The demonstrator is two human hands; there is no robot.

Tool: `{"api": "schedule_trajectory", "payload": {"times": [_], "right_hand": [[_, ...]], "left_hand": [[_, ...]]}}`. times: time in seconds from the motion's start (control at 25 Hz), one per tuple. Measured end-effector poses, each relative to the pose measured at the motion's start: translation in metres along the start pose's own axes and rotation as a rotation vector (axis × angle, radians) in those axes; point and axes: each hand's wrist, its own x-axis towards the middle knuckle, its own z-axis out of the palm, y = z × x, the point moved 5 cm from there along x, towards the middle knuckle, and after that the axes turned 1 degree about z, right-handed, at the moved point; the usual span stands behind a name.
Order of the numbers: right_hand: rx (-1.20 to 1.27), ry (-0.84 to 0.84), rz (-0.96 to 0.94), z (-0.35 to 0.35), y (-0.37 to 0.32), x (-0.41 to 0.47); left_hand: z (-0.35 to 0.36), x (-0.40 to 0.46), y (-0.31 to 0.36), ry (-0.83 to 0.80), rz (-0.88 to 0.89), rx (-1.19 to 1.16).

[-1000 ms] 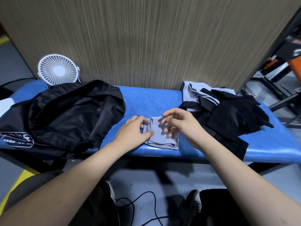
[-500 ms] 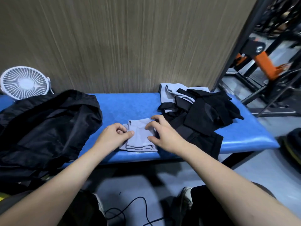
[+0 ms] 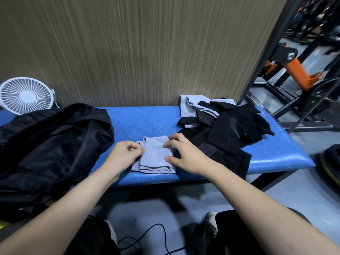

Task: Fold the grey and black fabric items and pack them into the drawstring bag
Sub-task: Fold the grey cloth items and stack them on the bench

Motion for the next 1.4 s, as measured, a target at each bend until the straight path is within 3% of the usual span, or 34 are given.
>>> {"api": "schedule_trajectory", "payload": {"times": [0.12, 0.28, 0.4, 0.48, 0.6, 0.72, 0.84, 1.0, 1.12, 1.24, 1.4], "right_hand": [[-0.055, -0.046, 0.002, 0.002, -0.002, 0.001], [-0.031, -0.14, -0.009, -0.001, 0.0, -0.001], [-0.067, -0.224, -0.029, 0.002, 0.004, -0.005], [-0.195, -0.247, -0.042, 0.009, 0.006, -0.005], [-0.285, -0.264, -0.059, 0.018, 0.004, 0.001], [-0.234, -0.199, -0.074, 0.016, -0.006, 0.011], [-0.256, -0.07, -0.122, 0.014, -0.017, 0.021], [-0.394, -0.176, -0.09, 0.027, -0.015, 0.028], [-0.429, -0.231, -0.059, 0.026, -0.014, 0.031], [-0.412, -0.232, -0.057, 0.021, -0.014, 0.035], [-0.361, -0.027, -0.077, -0.009, -0.018, 0.037]], "left_hand": [[-0.006, 0.001, -0.001, 0.018, 0.01, 0.094], [-0.012, -0.006, 0.006, 0.082, 0.153, 0.424], [-0.004, -0.016, 0.01, -0.068, 0.272, 0.477], [0.003, -0.019, 0.008, -0.146, 0.349, 0.643], [0.004, -0.017, 0.002, -0.147, 0.4, 0.835], [-0.001, -0.011, -0.007, -0.153, 0.385, 0.884], [-0.008, -0.009, -0.006, -0.09, 0.479, 0.941], [-0.011, -0.009, -0.005, -0.079, 0.571, 1.004], [-0.01, -0.004, -0.012, -0.175, 0.482, 0.99], [-0.011, -0.003, -0.007, -0.171, 0.474, 0.989], [-0.011, -0.001, 0.02, -0.037, 0.58, 0.948]]}}
